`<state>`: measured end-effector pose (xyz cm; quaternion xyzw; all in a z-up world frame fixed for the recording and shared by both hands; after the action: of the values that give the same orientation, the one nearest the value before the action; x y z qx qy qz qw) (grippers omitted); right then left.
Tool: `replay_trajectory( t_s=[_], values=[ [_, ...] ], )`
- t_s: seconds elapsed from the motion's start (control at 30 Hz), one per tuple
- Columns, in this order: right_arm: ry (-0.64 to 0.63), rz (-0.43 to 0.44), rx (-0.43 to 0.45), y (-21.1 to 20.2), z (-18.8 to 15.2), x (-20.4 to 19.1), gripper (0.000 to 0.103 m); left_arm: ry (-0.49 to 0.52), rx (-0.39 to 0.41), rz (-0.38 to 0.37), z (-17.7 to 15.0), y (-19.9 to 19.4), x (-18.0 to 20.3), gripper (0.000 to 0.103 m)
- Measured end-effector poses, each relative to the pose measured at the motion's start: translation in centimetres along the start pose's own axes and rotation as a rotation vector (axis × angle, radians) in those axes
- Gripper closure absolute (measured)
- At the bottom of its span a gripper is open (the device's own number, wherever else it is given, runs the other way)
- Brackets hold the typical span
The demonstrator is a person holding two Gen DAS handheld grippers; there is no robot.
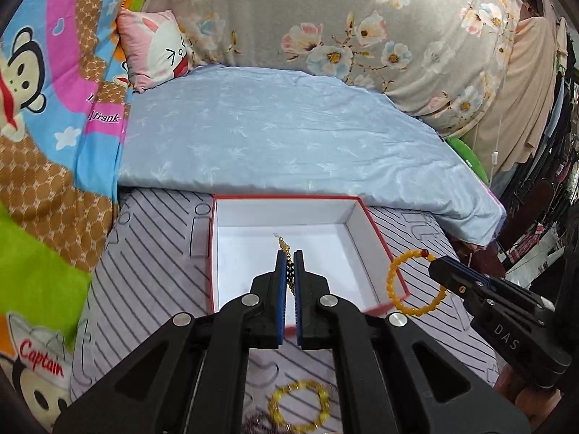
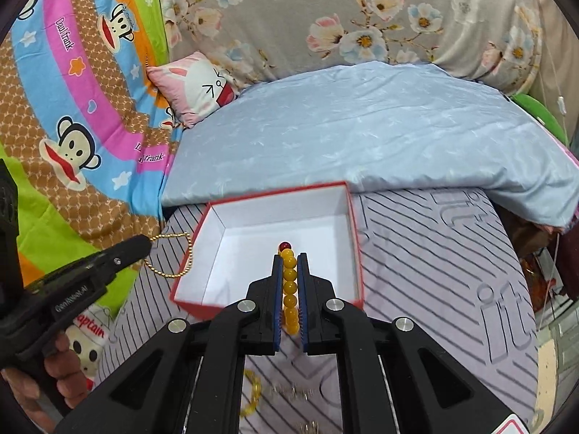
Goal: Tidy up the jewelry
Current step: 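Lift both held bracelets and carry them over the red box, then open both tools to drop the bracelets inside the red box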
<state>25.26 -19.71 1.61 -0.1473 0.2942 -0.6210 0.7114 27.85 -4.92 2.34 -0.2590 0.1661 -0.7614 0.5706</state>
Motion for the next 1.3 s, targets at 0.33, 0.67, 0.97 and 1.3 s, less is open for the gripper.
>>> replay_trajectory(
  t_s=[0.33, 0.67, 0.97, 1.3],
  values=[
    [-0.008, 0.043, -0.107, 10.3, 1.8, -0.6, 0.096, 0.011, -0.044, 0.031, 1.3, 8.5, -2.3, 0.1],
    [-0.018, 0.018, -0.198, 16.4, 0.8, 0.9, 0.096, 0.031, -0.097, 0.041, 0.6, 14.0, -3.3, 0.1],
    [-0.037, -0.036, -0.189, 17.5, 0.4, 2.3, 0.077, 0.058, -0.097, 0.065, 0.5, 15.8, -3.2, 0.085],
    [-0.032, -0.045, -0.145, 15.6, 0.7, 2.7, 0.074, 0.051, -0.071, 0.11, 0.5, 14.6, -4.5, 0.064]
  ],
)
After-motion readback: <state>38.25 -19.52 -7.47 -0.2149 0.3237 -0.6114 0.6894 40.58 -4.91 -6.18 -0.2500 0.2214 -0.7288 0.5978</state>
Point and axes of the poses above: each gripper's, at about its wrist camera, not at the fingertips, and y roughly the way its jaws point, x to its right, z to its top, the point moved 8 cm from there along y, roughly the way its jaws point, and after that the axes turned 8 degrees about x, right-handed, at the moved point
